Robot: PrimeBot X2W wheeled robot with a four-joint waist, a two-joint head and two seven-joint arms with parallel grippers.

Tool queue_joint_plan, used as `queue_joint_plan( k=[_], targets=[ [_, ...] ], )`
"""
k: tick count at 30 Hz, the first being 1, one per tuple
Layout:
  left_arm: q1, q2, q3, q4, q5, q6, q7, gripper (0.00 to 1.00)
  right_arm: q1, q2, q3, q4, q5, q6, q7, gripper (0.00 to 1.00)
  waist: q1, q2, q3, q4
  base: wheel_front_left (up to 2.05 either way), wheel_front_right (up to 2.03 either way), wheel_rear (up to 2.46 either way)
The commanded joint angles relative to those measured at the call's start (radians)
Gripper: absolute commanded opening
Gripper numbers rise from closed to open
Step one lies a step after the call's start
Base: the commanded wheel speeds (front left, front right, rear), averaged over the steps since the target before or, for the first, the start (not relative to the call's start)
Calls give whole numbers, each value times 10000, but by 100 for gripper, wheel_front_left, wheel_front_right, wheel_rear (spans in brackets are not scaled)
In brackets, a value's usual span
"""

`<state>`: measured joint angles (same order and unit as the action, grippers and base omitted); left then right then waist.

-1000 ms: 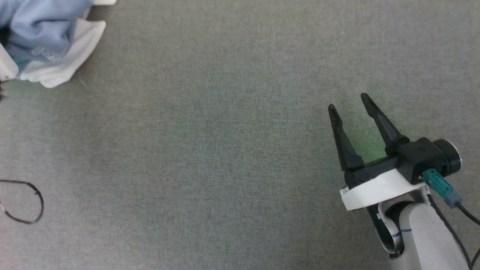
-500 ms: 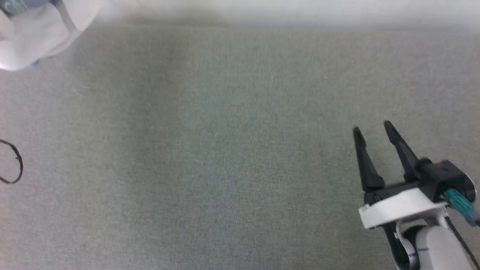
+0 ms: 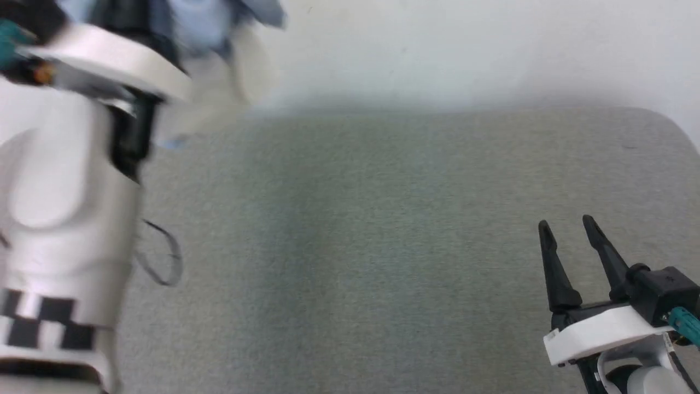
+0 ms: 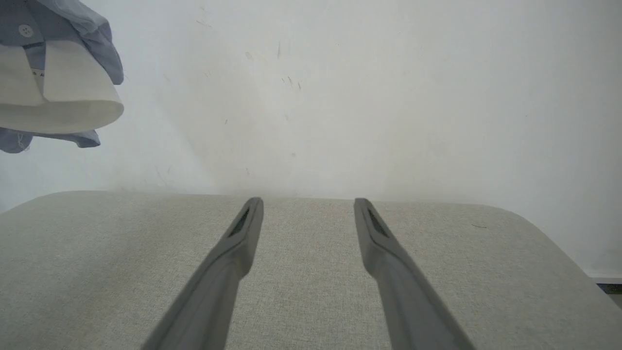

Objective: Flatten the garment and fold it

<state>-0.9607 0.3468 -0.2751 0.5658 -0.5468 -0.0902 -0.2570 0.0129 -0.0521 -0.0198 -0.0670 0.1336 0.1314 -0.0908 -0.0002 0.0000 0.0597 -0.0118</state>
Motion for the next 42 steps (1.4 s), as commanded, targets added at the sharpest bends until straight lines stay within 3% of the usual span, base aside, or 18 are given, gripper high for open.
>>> queue_joint_plan(
  k=[1, 9, 17, 18, 19, 23, 30, 42],
  targets=[
    [462, -283, -87, -453, 20, 109, -45, 0, 140, 19, 15, -99, 58, -7, 44, 100, 2, 0, -412, -489, 0, 0, 0],
    [3854, -1983, -1365, -2542, -189, 225, 25, 0, 444, 19, 82, -272, 143, -7, 240, 100, 2, 0, -414, -909, 0, 0, 0],
    [7023, -1977, -2315, -2080, 136, 801, 111, 0, 412, 19, 329, -219, 244, -7, 171, 100, 2, 0, -181, -911, 0, 0, 0],
    [7283, -1992, -2422, -2055, 246, 824, 75, 36, 423, 19, 368, -194, 245, -7, 181, 100, 2, 0, -177, -864, 0, 0, 0],
    [7515, -2038, -2485, -2049, 294, 845, 47, 100, 420, 19, 377, -182, 245, -7, 179, 100, 2, 0, -149, -809, 0, 0, 0],
    [7989, -2140, -2351, -2548, 639, 1000, -33, 100, 346, 19, 470, -129, 220, -7, 158, 100, 2, 0, -175, -579, 0, 0, 0],
    [8412, -2224, -1453, -4827, 1684, 1163, -44, 100, 365, 19, 401, -86, 251, -7, 138, 100, 2, 0, -271, -67, 0, 0, 0],
    [9235, -1596, 493, -5208, 1504, 1641, -46, 100, 511, 19, 428, -82, 210, -7, 256, 100, 2, 0, -354, 134, 0, 0, 0]
  ],
)
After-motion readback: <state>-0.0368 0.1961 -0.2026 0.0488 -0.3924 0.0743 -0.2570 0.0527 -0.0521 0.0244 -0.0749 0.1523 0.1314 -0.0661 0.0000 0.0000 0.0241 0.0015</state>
